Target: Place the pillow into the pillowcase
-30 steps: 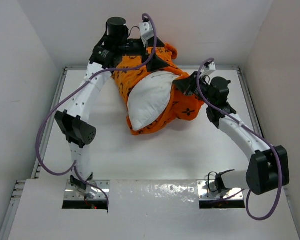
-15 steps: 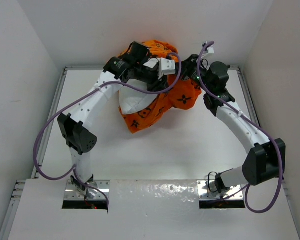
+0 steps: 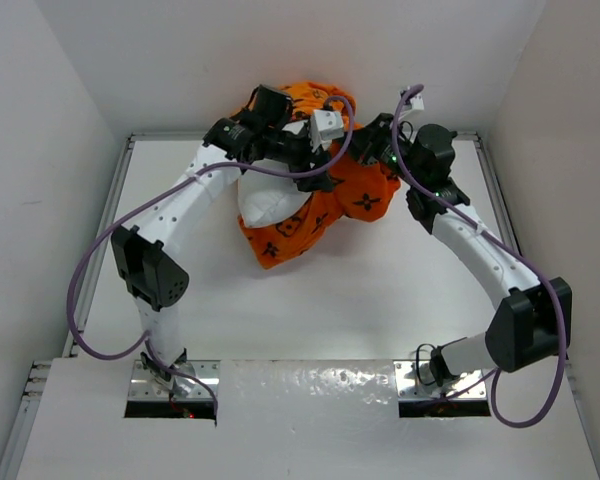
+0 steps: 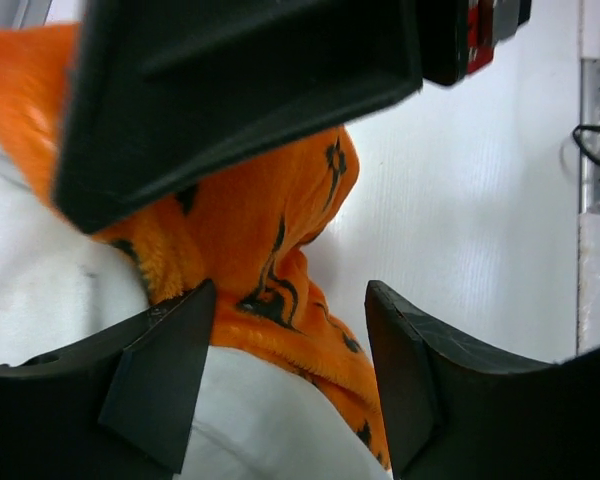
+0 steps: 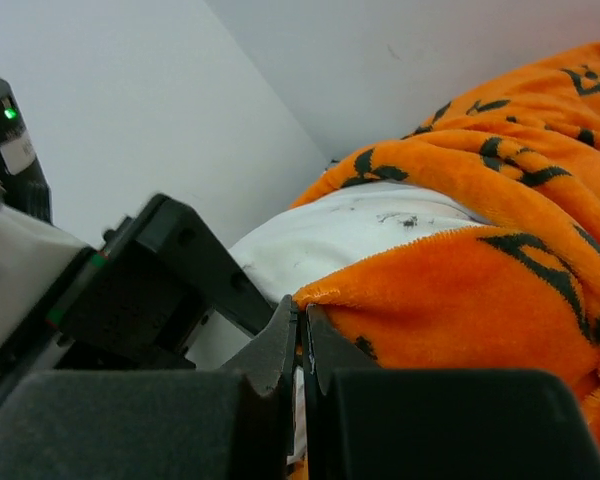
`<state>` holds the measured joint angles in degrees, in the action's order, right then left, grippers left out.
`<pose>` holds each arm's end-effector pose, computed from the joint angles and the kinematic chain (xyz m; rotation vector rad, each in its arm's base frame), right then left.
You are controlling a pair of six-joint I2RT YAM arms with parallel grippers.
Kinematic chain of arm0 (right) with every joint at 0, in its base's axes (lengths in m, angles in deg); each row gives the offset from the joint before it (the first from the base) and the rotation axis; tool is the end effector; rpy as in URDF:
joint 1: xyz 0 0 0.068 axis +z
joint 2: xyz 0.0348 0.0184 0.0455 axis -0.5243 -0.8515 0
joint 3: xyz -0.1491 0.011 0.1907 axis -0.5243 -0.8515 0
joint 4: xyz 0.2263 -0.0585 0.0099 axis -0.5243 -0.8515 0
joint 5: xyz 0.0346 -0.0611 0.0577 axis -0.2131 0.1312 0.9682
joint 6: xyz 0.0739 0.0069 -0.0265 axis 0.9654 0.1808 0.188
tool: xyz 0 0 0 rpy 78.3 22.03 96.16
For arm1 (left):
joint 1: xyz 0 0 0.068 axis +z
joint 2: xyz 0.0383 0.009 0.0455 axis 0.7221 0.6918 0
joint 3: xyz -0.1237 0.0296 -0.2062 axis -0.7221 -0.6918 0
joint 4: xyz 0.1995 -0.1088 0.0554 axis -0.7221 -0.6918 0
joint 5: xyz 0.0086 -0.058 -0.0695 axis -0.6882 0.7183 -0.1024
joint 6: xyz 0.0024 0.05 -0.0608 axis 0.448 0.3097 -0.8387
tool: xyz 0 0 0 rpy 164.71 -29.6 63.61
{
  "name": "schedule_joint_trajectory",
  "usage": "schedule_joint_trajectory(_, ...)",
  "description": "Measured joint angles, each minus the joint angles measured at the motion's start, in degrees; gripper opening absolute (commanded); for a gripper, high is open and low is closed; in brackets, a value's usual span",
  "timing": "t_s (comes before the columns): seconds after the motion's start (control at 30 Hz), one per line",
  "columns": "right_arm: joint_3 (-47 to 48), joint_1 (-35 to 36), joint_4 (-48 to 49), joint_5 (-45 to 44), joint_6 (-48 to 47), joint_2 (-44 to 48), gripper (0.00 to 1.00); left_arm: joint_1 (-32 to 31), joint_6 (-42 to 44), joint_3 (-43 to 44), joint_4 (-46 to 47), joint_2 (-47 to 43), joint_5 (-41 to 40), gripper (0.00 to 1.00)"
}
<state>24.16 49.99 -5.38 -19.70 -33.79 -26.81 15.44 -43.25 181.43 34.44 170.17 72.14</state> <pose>0.3216 0.1331 0.3585 0.0131 1.5740 1.1373 0.3134 -0.2370 0.3532 1.4349 1.6156 -0.7495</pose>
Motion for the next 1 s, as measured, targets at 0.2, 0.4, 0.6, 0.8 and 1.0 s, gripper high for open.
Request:
schedule_joint_trajectory(0.2, -1.81, 0.15, -6.29, 0.04, -3.32, 4.13, 0.00, 3.08, 0.90, 6.43, -2.34, 0.94, 8.46, 0.37)
schedule_joint_trajectory(0.4, -3.28, 0.42, -7.23, 1.46, -3.69, 5.20, 0.00, 7.96, 1.22, 5.92, 0.07, 0.20, 13.00, 0.52)
schedule_joint_trajectory(0.6, -3.26, 1.03, -6.38, 2.34, -1.60, 4.11, 0.00, 4.42, -4.44, -3.41, 6.56, 2.38, 13.75, 0.54)
schedule_joint_trajectory(0.8, -3.28, 3.21, -5.18, 1.18, -1.57, 3.15, 0.00, 3.87, -13.40, -5.03, 17.27, 3.28, 17.18, 0.51)
schedule_joint_trajectory(1.0, -3.28, 3.56, -2.27, 0.79, -0.85, 2.21, 0.00, 3.87, -14.58, -5.03, 19.17, 3.28, 20.79, 0.30)
